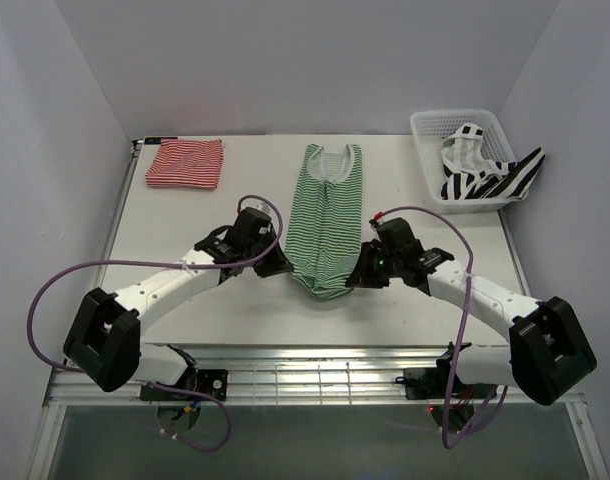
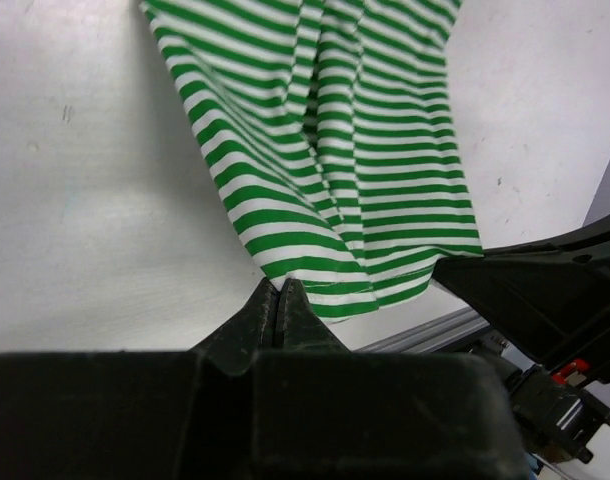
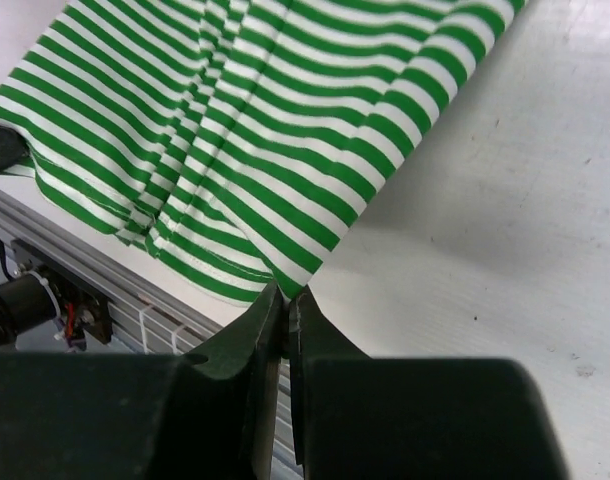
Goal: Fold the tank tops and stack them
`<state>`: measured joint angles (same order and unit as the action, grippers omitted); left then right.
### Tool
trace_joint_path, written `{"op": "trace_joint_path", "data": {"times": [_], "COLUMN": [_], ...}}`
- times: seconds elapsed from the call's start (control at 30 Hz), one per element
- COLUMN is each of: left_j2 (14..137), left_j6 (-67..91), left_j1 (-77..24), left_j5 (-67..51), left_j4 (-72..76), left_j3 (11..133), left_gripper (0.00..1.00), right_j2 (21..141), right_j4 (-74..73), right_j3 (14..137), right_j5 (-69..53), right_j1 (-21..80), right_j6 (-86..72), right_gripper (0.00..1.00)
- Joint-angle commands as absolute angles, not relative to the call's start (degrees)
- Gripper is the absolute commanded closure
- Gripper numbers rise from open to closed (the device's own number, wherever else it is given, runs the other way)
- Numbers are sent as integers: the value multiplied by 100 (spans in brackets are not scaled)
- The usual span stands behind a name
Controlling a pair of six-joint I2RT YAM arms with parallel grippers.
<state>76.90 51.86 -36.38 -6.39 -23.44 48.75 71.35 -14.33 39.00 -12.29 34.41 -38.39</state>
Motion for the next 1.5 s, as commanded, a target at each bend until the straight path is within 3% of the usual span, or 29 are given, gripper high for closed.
{"op": "trace_joint_path", "data": {"times": [0.0, 0.6, 0.8, 1.47], "left_j2": [7980, 10010, 10660, 12277], "left_j6": [4975, 4026, 3472, 3252], "left_j1": [-3577, -2760, -2646, -2338], "left_j5": [-299, -369, -931, -764], "left_j4": [-2575, -1812, -1091, -325], "left_j3": [5465, 8084, 8384, 9176], "left_gripper": [100, 100, 100, 100], "right_j2": [7312, 9184, 9843, 12058], "right_j4": [-1748, -1846, -1758, -1274], "right_j3": [4629, 7171, 7830, 9509], "right_j5": [-1055, -1696, -1994, -2997], "right_j1": [3279, 2031, 1723, 1283], "right_j6": [-3657, -2734, -2496, -2101], "right_gripper": [92, 92, 92, 92]}}
